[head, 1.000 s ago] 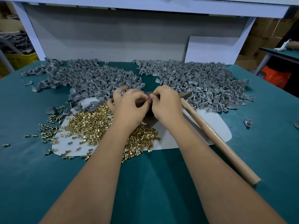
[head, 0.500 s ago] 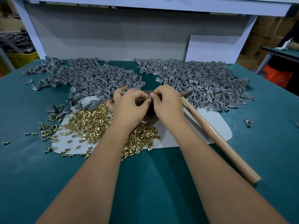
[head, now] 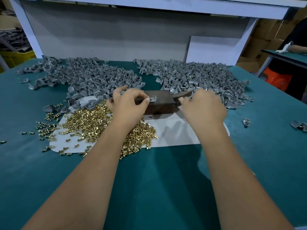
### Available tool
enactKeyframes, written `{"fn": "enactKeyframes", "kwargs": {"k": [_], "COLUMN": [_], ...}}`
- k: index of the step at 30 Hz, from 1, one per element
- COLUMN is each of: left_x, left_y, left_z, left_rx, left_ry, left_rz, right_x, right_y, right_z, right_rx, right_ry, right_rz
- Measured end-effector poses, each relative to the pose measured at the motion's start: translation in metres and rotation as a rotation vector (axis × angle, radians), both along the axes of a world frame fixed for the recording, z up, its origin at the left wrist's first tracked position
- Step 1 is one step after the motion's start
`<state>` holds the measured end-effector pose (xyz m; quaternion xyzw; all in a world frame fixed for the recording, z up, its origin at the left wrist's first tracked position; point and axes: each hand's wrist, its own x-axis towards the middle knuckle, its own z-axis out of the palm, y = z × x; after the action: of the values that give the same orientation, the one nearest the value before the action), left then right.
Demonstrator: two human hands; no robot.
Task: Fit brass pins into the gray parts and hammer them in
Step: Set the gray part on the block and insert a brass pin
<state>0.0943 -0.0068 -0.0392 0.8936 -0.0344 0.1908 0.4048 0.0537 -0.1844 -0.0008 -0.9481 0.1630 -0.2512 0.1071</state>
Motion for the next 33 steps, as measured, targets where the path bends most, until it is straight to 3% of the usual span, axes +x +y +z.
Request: {"fn": "enactKeyframes", "kwargs": {"k": [3,5,10,14,18,23,29,33], "left_x": [-0.001,-0.001,-0.003,0.0,0.0,0.001,0.003,0.003], "left_y": [-0.001,-0.002,-0.004,-0.006,-0.008,-0.011,-0.013,-0.011], "left_z": [0.0,0.0,0.001,0.0,-0.003,-0.003,-0.004,-0.005], "left_rx": [0.013,0.016,0.007,-0.03,-0.042,-0.099,-0.062,-0.085], "left_ry": [-0.015,-0.017,-0.015,-0.005,-0.028,-0.019,-0.052,-0.03], "left_rz": [0.017,0.023,0.005,0.037,0.081,0.109,0.143,0.119], "right_x": [-0.02,-0.025,-0.025,-0.03,-0.041,-0.05,-0.049,-0.051], "right_y": [-0.008,-0.01,-0.007,-0.006,-0.001,0.013,0.017,0.015], "right_z": [-0.006,-0.012,-0.01,-0.001,0.005,0.004,0.009,0.007], "right_rx": [-0.054,-0.026,0.075,-0.009,-0.128,-0.233,-0.212,-0.281], "right_ry": [0.316,0.391,0.236,0.007,-0.174,-0.235,-0.312,-0.154], "right_rz": [-0.062,-0.038,-0.072,-0.101,0.053,0.129,0.105,0.134]}}
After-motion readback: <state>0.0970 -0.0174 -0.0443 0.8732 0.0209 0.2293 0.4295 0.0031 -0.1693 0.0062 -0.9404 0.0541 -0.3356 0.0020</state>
